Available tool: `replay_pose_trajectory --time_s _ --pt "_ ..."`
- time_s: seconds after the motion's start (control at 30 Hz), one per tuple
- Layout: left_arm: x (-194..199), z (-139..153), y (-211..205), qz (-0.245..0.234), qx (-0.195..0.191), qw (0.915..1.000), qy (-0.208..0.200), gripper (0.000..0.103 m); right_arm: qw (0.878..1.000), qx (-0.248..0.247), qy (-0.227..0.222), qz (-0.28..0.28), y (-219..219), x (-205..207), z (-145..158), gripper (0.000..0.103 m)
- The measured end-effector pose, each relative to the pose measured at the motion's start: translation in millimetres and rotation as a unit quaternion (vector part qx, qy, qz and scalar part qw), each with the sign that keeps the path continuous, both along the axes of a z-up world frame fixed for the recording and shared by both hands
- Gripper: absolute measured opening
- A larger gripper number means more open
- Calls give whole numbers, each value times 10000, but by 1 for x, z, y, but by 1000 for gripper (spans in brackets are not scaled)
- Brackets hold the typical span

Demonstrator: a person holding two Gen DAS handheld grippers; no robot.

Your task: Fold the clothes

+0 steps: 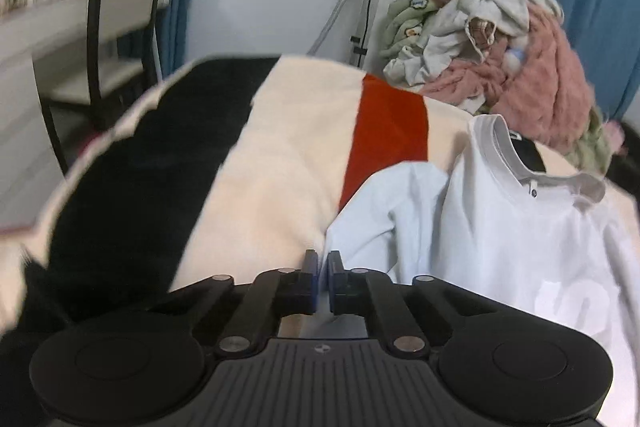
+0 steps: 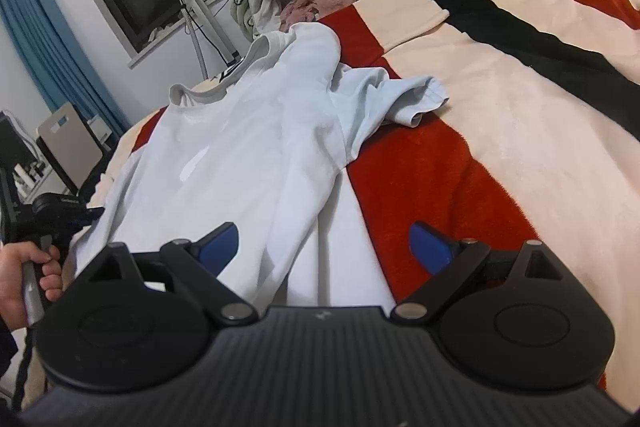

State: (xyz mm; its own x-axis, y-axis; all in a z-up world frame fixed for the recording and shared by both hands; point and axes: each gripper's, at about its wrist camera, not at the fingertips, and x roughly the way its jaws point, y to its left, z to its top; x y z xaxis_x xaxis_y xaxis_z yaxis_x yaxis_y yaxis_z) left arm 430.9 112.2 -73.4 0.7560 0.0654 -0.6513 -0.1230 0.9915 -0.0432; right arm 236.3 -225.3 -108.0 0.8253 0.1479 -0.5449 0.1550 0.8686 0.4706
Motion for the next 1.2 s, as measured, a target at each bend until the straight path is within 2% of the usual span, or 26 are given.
replay_pose_trajectory --time_s 0.07,0.13,0.2,0.3,0.47,0.53,0.57,0.63,0.73,0.87,0.93,1.0,1.07,1.1,1.13,1.17,1.2 --pt "-5 9 -31 -129 676 9976 -127 2 10000 73 -12 -44 -3 -1 1 94" --pt "-12 12 -69 -512 1149 9914 -352 0 9998 141 -38 -95 -6 -2 2 94" --pt "-22 7 -118 -1062 1815 9761 -555 0 9997 91 -58 -221 -9 -4 4 94" --pt "-32 -15 -182 -2004 2019 9578 -407 0 9992 42 -83 -378 -15 -6 5 94" --pt "-56 -26 -199 -2587 1375 9554 -365 3 9989 244 -65 -404 -22 -7 3 94" --pt "-65 -30 -204 -2798 1099 9531 -352 17 9988 282 -90 -398 -24 -9 4 94" --pt "-70 -27 -196 -2809 861 9551 -387 22 9987 302 -103 -394 -24 -10 5 94" --pt "-84 -15 -171 -2726 346 9601 -521 41 9984 380 -128 -401 -25 -10 6 94" --pt "-106 4 -132 -2411 -25 9668 -840 54 9980 480 -158 -371 -25 -11 9 94" --pt "-97 14 -91 -1809 -274 9776 -1041 57 9982 440 -186 -350 -24 -14 10 94" --pt "-83 11 -70 -1469 -583 9829 -949 57 9982 445 -150 -374 -25 -15 9 94" --pt "-76 7 -52 -1355 -1024 9823 -794 57 9980 469 -120 -405 -26 -14 8 94" --pt "-71 2 -46 -1383 -1230 9803 -697 54 9981 435 -141 -401 -26 -13 8 94" --pt "-66 -1 -46 -1441 -1243 9797 -635 47 9983 391 -156 -393 -26 -13 8 94" --pt "-62 -5 -47 -1517 -1214 9794 -552 18 9985 353 -161 -382 -26 -13 8 94" --pt "-60 -8 -48 -1594 -1178 9791 -465 2 9986 326 -147 -379 -26 -13 7 94" --pt "-58 -7 -45 -1578 -1164 9795 -471 3 9987 309 -123 -374 -25 -13 6 94"
